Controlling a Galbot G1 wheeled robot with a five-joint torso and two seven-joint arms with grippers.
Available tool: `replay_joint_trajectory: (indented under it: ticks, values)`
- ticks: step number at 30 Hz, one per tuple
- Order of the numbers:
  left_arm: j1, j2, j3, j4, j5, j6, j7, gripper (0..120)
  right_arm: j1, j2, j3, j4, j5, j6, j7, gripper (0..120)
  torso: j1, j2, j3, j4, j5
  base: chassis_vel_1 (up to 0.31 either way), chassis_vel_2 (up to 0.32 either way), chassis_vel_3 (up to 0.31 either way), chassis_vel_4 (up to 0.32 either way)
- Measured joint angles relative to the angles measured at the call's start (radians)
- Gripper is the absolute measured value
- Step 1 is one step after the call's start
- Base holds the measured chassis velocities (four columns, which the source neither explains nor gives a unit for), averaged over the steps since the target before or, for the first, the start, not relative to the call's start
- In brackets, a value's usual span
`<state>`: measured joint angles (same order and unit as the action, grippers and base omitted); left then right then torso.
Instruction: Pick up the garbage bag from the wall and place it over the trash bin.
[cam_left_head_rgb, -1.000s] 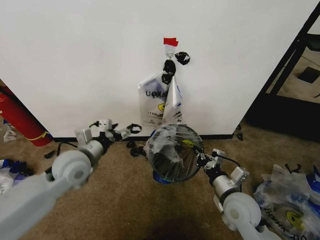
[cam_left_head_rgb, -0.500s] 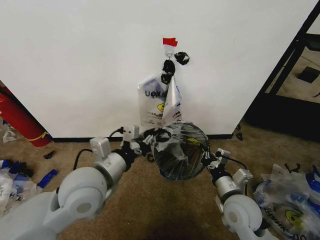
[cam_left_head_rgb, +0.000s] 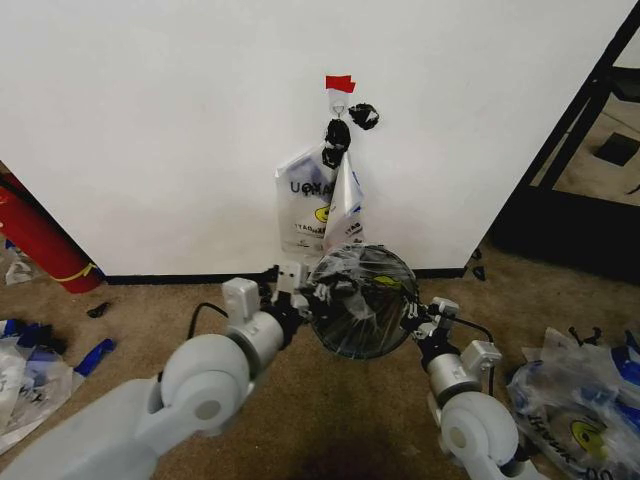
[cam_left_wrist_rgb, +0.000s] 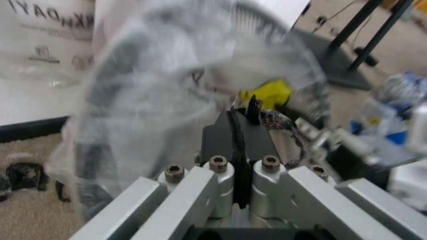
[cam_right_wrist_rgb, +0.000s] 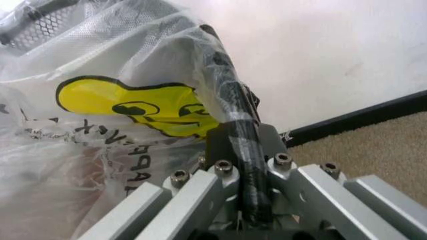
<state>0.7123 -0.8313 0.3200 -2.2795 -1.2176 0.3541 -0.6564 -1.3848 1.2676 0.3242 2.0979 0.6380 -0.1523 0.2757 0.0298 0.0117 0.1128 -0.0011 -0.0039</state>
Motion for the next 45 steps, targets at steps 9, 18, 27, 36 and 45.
replay_joint_trajectory:
  ticks: [9, 18, 27, 36, 45]
  values:
    - [-0.101, -0.127, 0.119, 0.185, 0.133, -0.001, -0.074, 0, -0.003, -0.003, 0.002, -0.006, -0.001, 0.0, -0.001, 0, 0.0, 0.0, 0.0, -0.0003, 0.0, 0.0, 0.0, 0.0, 0.0]
    - [-0.123, -0.194, 0.178, 0.265, 0.189, 0.024, -0.133, 0, -0.006, -0.004, -0.002, -0.005, 0.001, -0.002, -0.004, 0, 0.0, 0.0, 0.0, 0.0, 0.0, 0.0, 0.0, 0.0, 0.0]
    - [-0.143, -0.23, 0.239, 0.319, 0.184, 0.12, -0.181, 0, -0.007, -0.005, -0.014, -0.005, -0.005, -0.005, -0.009, 0, 0.0, 0.0, 0.0, -0.0001, 0.0001, 0.0, 0.0, 0.0, 0.0]
    - [-0.159, -0.225, 0.262, 0.342, 0.156, 0.184, -0.215, 0, -0.008, -0.011, -0.01, -0.002, -0.005, -0.005, -0.01, 0, 0.0, 0.0, 0.0, 0.0, 0.0, 0.0, 0.0, 0.0, 0.0]
    - [-0.173, -0.181, 0.25, 0.321, 0.149, 0.209, -0.238, 0, 0.0, -0.009, -0.016, -0.007, -0.007, -0.004, -0.021, 0, 0.0, 0.0, 0.0, 0.0, 0.0, 0.0, 0.0, 0.0, 0.0]
